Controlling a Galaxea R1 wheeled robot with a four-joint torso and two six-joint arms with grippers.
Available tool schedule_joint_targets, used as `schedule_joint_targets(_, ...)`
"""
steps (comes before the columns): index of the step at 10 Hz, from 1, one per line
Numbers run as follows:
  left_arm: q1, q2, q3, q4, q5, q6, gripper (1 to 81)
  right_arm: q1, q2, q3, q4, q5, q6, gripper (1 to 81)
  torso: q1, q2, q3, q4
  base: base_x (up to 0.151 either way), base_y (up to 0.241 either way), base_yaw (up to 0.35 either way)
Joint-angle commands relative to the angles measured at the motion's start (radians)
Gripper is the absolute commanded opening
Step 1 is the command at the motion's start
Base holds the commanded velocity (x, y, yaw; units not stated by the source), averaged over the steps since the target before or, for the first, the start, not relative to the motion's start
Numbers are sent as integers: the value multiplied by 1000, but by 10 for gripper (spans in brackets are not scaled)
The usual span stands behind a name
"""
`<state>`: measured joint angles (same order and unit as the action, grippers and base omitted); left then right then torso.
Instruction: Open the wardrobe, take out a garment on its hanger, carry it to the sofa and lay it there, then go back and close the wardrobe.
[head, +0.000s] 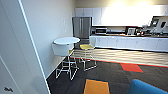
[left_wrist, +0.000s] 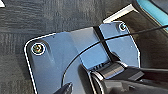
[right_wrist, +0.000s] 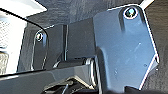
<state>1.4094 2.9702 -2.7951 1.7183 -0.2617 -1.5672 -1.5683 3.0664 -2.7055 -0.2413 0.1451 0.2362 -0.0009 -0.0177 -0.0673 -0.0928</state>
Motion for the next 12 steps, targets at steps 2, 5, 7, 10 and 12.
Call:
schedule_joint_targets(2, -56, 1, -3, 7, 35, 9, 811, 38, 5, -11, -6, -47, -11, 811, 1, 0, 0, 0, 0, 0, 234)
schedule_joint_targets(5, -57, 9, -3, 9, 39, 10, 811, 40, 8, -12, -6, -47, -12, 811, 1, 0, 0, 0, 0, 0, 234)
schedule_joint_targets(7, -54, 18, -3, 9, 68, 10, 811, 40, 11, -12, -6, -47, -12, 811, 1, 0, 0, 0, 0, 0, 234)
schedule_joint_targets(10, -54, 27, -3, 9, 71, 16, 811, 41, 10, -14, -6, -47, -12, 811, 1, 0, 0, 0, 0, 0, 234)
schedule_joint_targets(12, -54, 33, -3, 9, 82, 16, 811, 41, 10, -16, -6, -47, -12, 811, 1, 0, 0, 0, 0, 0, 234)
